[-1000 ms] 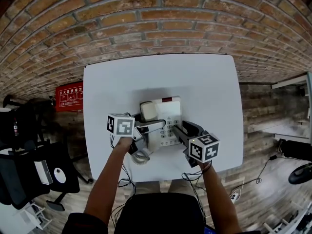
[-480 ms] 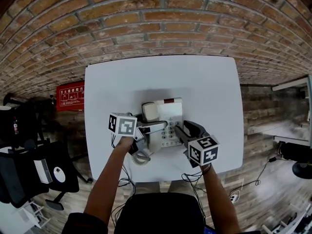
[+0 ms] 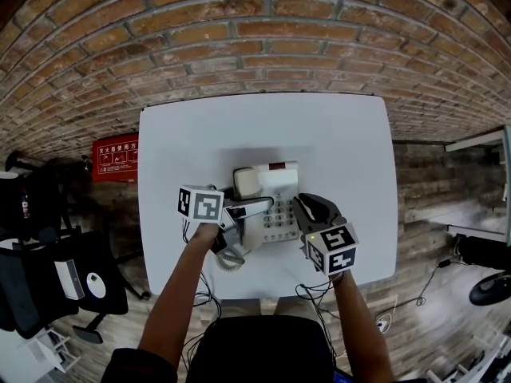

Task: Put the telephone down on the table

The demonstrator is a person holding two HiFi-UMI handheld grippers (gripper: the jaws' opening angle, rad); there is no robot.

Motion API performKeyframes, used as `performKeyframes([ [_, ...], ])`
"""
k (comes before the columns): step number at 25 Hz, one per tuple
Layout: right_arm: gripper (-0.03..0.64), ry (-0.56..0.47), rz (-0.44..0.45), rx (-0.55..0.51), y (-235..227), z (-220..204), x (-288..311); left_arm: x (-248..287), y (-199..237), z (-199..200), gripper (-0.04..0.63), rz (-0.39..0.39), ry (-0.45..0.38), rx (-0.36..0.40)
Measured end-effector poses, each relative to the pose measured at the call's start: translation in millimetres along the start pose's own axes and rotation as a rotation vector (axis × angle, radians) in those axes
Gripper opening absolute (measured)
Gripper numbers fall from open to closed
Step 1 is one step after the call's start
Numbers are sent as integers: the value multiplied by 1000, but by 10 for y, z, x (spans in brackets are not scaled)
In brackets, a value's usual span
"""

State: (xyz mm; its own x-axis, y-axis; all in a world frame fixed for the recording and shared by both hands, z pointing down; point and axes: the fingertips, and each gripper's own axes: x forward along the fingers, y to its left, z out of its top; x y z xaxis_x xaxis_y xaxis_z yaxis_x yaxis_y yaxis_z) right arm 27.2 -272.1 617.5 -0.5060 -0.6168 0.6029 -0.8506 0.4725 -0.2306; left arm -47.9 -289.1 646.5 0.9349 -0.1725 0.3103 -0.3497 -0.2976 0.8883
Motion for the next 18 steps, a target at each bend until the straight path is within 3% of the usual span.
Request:
performKeyframes([
  [8,17,43,-22,-75,-70,65,199,14,9,23,554,7,-10,-11],
  [18,12,82,-24,-75,-98,-12,318,8,30,29,549,24,-21,-33],
])
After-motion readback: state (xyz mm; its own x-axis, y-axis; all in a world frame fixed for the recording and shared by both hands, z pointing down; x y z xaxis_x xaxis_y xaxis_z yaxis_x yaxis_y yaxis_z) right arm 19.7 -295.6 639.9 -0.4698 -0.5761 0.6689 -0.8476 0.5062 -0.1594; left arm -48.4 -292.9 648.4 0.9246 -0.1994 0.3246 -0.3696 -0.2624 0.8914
